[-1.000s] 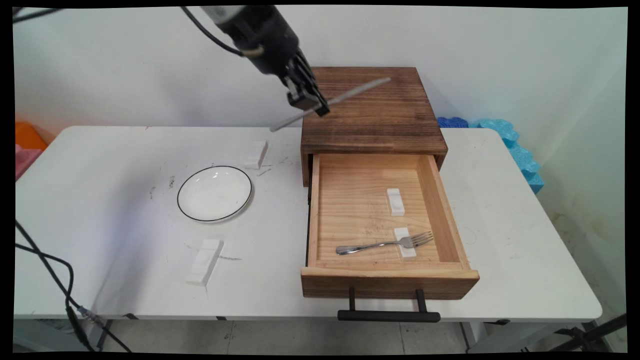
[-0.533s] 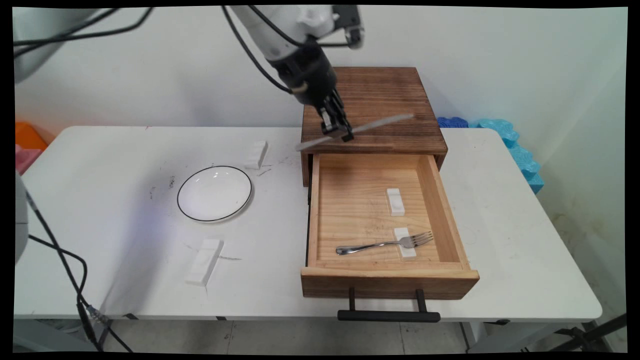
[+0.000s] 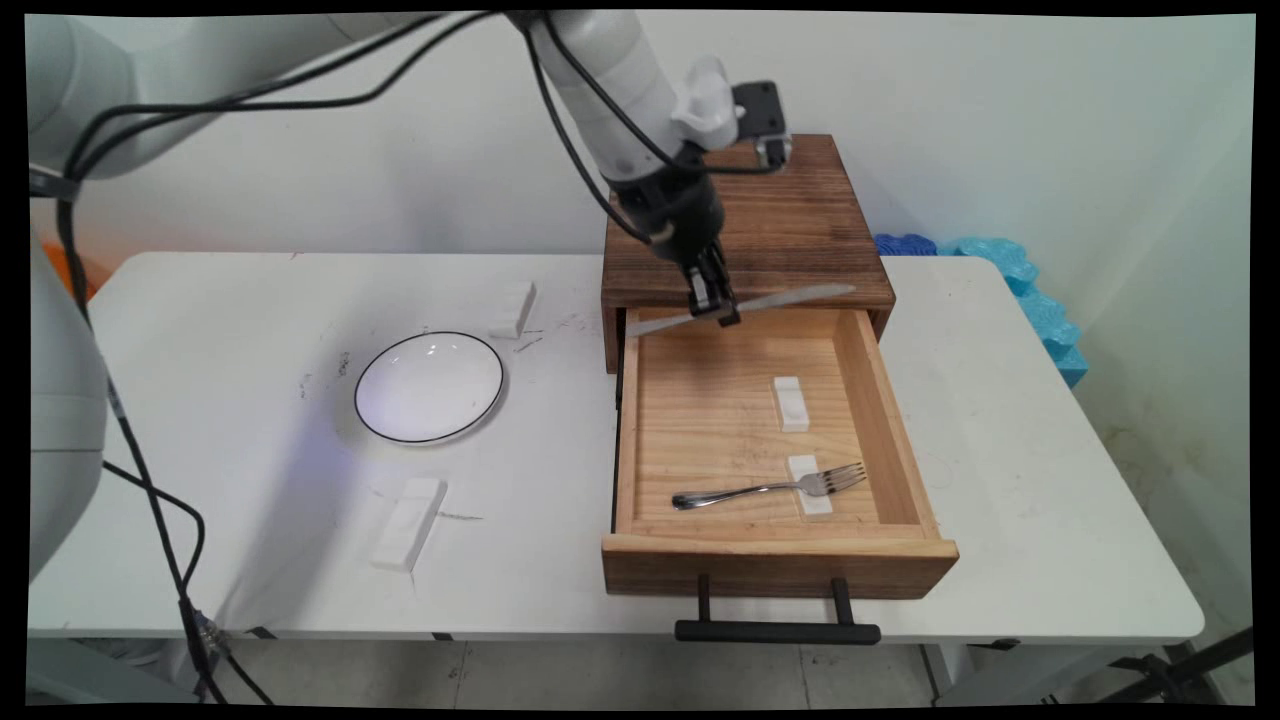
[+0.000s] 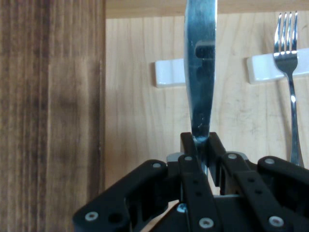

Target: Place the picked object into the drawer

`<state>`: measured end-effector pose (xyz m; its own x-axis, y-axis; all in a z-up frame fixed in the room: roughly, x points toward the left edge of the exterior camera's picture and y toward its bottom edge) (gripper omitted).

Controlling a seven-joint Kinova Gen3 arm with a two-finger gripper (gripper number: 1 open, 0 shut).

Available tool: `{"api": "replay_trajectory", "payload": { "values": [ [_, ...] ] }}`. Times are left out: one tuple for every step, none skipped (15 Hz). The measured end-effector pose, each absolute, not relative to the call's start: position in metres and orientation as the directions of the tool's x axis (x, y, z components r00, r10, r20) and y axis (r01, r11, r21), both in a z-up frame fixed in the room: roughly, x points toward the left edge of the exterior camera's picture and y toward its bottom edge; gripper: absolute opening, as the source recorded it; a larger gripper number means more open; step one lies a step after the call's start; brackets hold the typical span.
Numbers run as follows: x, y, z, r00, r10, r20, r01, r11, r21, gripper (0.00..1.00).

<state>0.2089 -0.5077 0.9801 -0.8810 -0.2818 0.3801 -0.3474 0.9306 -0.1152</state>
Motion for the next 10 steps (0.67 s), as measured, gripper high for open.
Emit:
{"api": "replay_trajectory", "payload": {
  "values": [
    [0.204, -0.51, 0.974, -0.884, -0.282, 0.373, -0.345, 0.932, -0.112, 0.0],
    [0.199, -0.513, 0.968, -0.886, -0.282, 0.367, -0.342, 0.933, -0.109, 0.0],
    [0.195, -0.515, 0.964, -0.888, -0.282, 0.362, -0.34, 0.934, -0.106, 0.0],
    [0.191, -0.517, 0.958, -0.891, -0.283, 0.356, -0.338, 0.936, -0.102, 0.0],
    [0.188, -0.519, 0.953, -0.893, -0.283, 0.35, -0.336, 0.937, -0.1, 0.0],
    [0.185, -0.52, 0.948, -0.895, -0.283, 0.344, -0.334, 0.937, -0.097, 0.0],
    [0.182, -0.522, 0.943, -0.897, -0.284, 0.339, -0.333, 0.938, -0.095, 0.0],
    [0.179, -0.524, 0.938, -0.899, -0.284, 0.333, -0.331, 0.939, -0.092, 0.0],
    [0.177, -0.525, 0.934, -0.901, -0.284, 0.329, -0.33, 0.94, -0.09, 0.0],
    [0.175, -0.526, 0.929, -0.902, -0.285, 0.324, -0.328, 0.94, -0.088, 0.0]
  ]
}}
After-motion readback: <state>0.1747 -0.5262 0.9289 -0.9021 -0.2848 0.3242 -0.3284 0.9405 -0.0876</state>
